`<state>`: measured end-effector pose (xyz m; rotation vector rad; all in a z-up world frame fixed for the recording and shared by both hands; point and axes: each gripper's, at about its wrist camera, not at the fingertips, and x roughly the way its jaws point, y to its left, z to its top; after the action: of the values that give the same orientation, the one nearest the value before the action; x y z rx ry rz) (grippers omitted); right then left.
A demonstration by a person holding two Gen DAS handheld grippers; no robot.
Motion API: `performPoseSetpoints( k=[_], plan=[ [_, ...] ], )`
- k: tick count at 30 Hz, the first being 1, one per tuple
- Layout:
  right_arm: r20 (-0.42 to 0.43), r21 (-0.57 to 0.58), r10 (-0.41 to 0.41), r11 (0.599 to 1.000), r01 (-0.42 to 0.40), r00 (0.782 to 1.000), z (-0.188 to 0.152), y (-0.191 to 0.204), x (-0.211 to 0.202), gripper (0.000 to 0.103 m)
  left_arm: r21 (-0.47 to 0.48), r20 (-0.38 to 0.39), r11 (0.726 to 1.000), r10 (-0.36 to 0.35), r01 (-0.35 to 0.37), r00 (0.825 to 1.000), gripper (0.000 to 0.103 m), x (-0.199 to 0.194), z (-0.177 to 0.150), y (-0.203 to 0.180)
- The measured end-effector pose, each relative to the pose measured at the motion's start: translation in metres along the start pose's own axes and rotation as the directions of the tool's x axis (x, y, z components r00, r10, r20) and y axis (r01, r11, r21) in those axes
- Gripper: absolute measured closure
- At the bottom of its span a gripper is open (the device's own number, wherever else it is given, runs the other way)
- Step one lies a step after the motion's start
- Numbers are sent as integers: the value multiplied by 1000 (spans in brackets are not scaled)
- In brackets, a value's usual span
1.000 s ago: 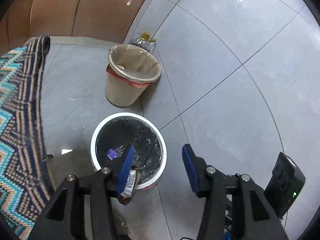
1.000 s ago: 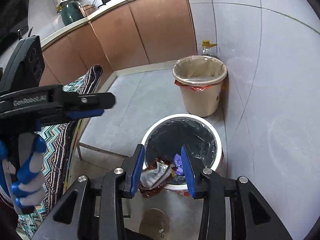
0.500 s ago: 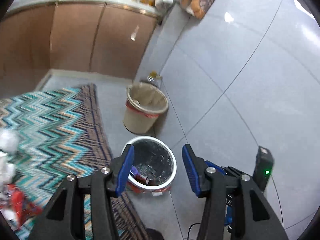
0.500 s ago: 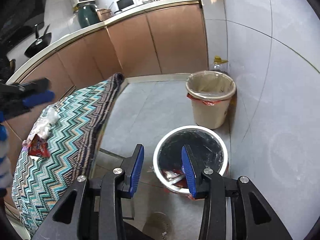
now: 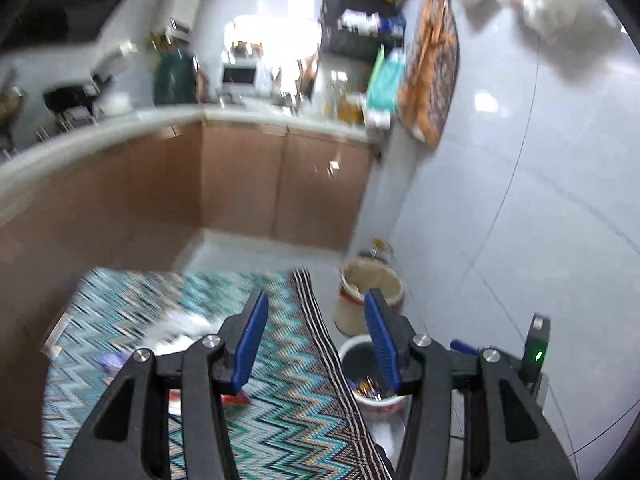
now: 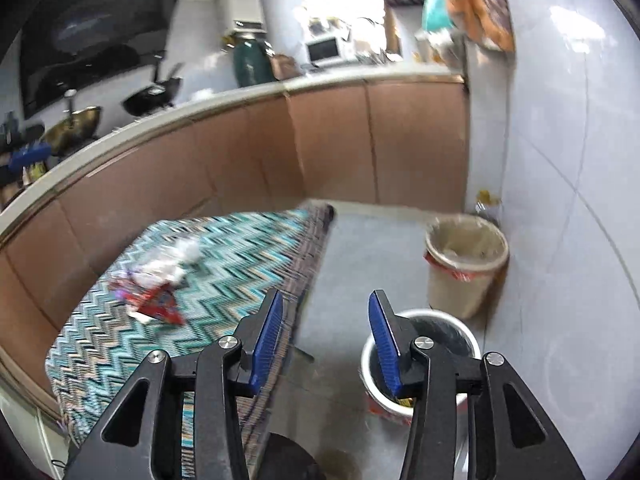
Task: Collect trash
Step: 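Move both open tools back toward the trash pile on the table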
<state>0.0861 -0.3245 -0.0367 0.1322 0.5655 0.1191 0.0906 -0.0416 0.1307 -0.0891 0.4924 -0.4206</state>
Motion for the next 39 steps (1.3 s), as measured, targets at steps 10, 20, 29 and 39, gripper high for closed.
performPoseSetpoints(
  k=[10,20,29,39],
  plan=[
    [75,-99,75,993,-67,994,11,54,-38,53,79,235,991,85,-106,968,55,-154,64,-39],
    [139,-138,110,986,-90,984,25,77,-67,49,109,356,968,174,-226,918,54,-225,86,-36],
    [136,-162,139,980,-116,981,37,96,-59,49,62,258,968,219,-242,941,53,-173,24,38],
    [65,-141,192,973,-182,979,44,117,-12,48,-7,86,978,210,-210,974,38,-88,-37,118]
  ],
)
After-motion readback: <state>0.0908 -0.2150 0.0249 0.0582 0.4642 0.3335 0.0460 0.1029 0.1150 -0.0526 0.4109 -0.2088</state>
